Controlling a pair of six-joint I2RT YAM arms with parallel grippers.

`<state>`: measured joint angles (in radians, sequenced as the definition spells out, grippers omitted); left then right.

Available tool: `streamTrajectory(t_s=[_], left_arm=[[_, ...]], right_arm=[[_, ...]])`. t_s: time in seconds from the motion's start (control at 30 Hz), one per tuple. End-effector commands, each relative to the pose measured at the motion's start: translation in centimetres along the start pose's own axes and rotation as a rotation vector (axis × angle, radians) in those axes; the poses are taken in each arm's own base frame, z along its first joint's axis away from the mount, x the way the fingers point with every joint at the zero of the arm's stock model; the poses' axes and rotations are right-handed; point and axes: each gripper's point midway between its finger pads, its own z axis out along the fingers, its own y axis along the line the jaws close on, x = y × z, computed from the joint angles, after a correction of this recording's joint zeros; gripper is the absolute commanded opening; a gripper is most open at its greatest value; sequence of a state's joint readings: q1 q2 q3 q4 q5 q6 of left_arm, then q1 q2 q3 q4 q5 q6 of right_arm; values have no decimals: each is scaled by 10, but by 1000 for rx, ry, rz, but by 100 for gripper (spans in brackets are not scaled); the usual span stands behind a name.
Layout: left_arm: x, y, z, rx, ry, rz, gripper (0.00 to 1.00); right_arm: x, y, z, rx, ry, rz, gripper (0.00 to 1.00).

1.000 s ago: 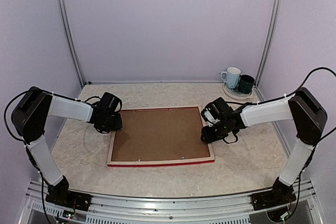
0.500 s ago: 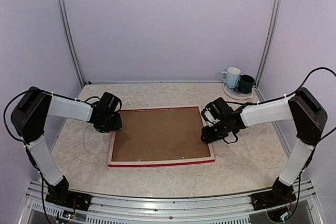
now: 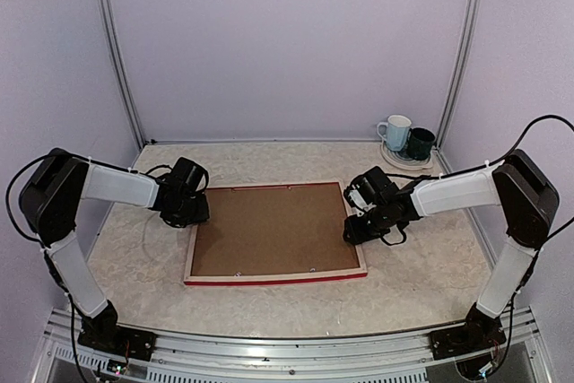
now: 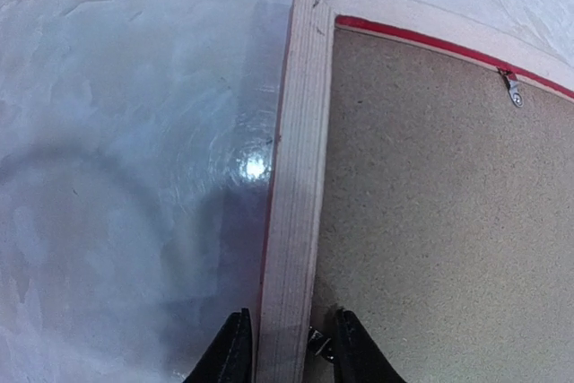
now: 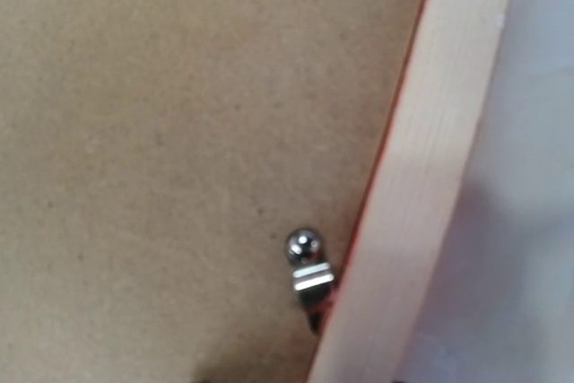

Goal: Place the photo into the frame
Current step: Press the fastener onto the backboard, then pick up the photo frame from the center of the board.

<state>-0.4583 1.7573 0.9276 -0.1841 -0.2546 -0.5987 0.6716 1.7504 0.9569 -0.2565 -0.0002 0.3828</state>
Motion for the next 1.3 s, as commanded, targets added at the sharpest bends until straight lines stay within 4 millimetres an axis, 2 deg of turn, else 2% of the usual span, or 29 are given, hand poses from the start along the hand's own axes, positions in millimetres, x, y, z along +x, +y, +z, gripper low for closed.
streamTrajectory(t_s=[0.0, 0.17, 0.3, 0.4, 0.5, 0.57, 0.63, 0.7, 0.8, 1.0, 1.1, 1.27], left_arm=[[-2, -11, -14, 33, 11, 4, 38], [-30, -9, -41, 29, -88, -33, 52], [-45, -12, -66, 72, -164, -42, 61], [-52, -25, -90, 125, -216, -7, 69], [-48, -47, -112, 181, -250, 79, 76], [-41, -64, -125, 217, -268, 150, 85], [-33, -82, -137, 258, -285, 221, 96], [-22, -100, -146, 305, -293, 295, 99], [-5, -122, -156, 354, -300, 399, 99], [44, -167, -171, 492, -317, 649, 99], [72, -183, -169, 553, -299, 768, 98], [128, -209, -165, 699, -248, 990, 99]], right_arm=[[27, -9, 12, 32, 93, -12, 43], [19, -3, 3, 4, 73, -13, 46], [4, 5, -14, -26, 25, -17, 54], [-12, 12, -33, -53, -25, -28, 64], [-27, 16, -54, -67, -77, -43, 75], [-34, 19, -69, -83, -116, -57, 84], [-38, 20, -80, -92, -143, -67, 92], [-39, 20, -89, -93, -168, -75, 99], [-38, 17, -99, -89, -199, -82, 99], [-27, 7, -112, -93, -242, -65, 99], [-24, 2, -117, -100, -262, -52, 99], [-20, -6, -121, -95, -271, -33, 99]])
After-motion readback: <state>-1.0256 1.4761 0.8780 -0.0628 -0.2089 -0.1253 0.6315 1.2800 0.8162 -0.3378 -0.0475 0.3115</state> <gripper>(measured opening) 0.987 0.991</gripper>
